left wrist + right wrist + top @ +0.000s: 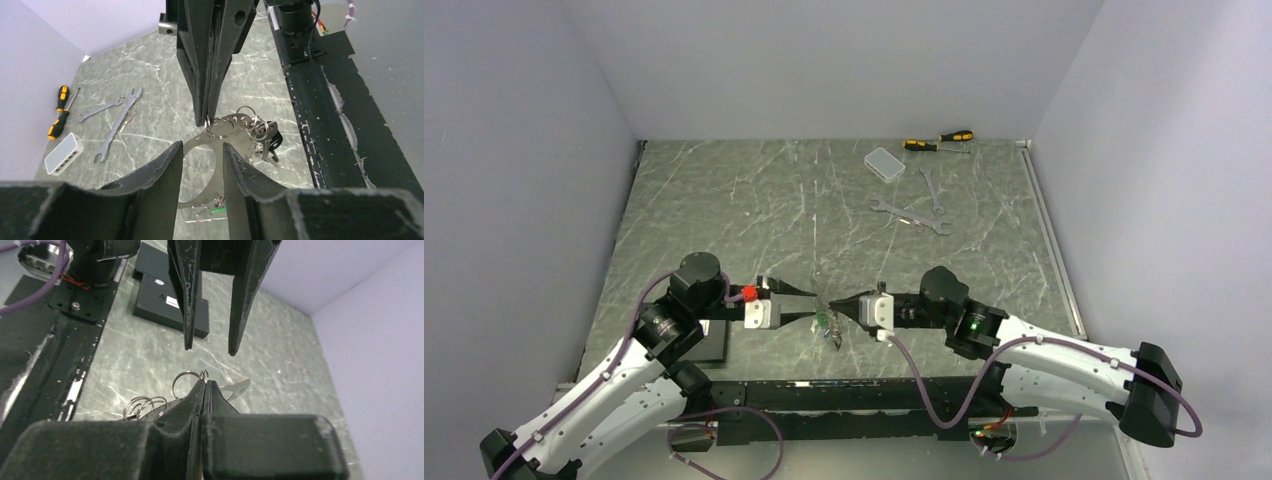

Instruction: Put the keys on the keyring

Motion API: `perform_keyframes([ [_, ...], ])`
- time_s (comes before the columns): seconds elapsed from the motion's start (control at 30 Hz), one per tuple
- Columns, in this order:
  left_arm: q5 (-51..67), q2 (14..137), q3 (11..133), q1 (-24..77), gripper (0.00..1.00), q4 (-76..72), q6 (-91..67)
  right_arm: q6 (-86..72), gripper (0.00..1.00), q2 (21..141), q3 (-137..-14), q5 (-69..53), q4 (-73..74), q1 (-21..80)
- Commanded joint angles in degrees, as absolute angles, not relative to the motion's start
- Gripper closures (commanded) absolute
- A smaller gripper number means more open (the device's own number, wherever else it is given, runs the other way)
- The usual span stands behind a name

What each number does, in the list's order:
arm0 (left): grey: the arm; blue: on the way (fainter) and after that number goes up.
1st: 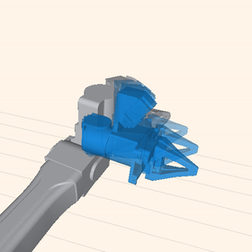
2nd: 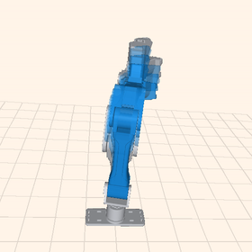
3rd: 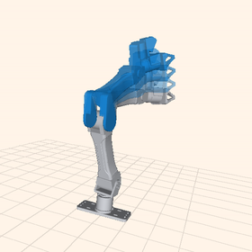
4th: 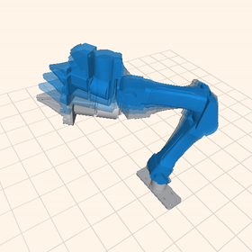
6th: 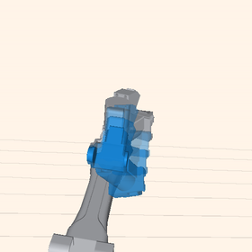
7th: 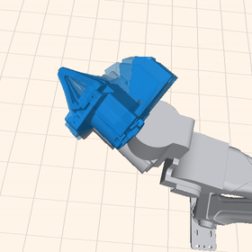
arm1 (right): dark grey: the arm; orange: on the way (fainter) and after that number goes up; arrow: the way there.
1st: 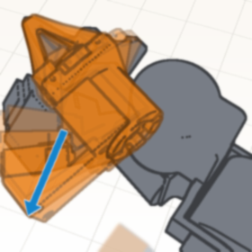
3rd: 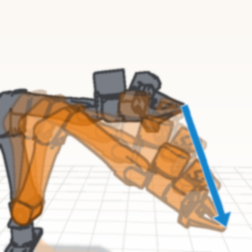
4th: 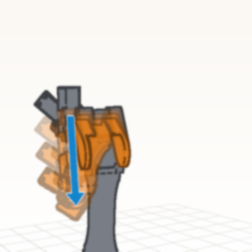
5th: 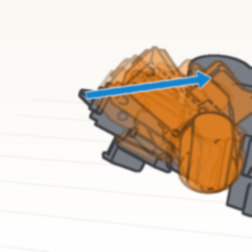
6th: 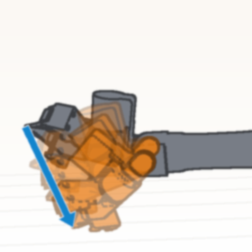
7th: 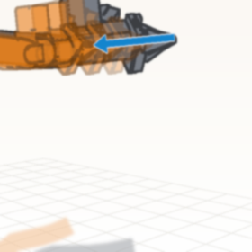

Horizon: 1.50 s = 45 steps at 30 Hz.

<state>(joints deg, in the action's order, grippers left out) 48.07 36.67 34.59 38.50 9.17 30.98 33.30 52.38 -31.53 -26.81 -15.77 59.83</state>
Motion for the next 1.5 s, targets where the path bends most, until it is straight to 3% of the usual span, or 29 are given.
perform_keyframes([
  [0.0,52.77,37.69,35.16,38.67,0.6,8.89,31.15,42.74,1.0,49.02,-31.44,-23.59,-18.31,62.22],
  [0.4,53.89,40.8,35.59,38.65,0.64,8.84,30.58,53.43,1.0,54.42,-31.12,-5.68,-18.47,71.9],
  [1.33,50.75,44.59,36.22,38.74,0.74,10.57,32.11,46.07,1.0,54.05,-28.48,-6.94,-27.57,72.14],
  [1.47,50.79,44.95,36.29,38.68,0.82,10.2,32.08,45.64,1.0,54.28,-28.43,-7.41,-28.15,72.16],
])
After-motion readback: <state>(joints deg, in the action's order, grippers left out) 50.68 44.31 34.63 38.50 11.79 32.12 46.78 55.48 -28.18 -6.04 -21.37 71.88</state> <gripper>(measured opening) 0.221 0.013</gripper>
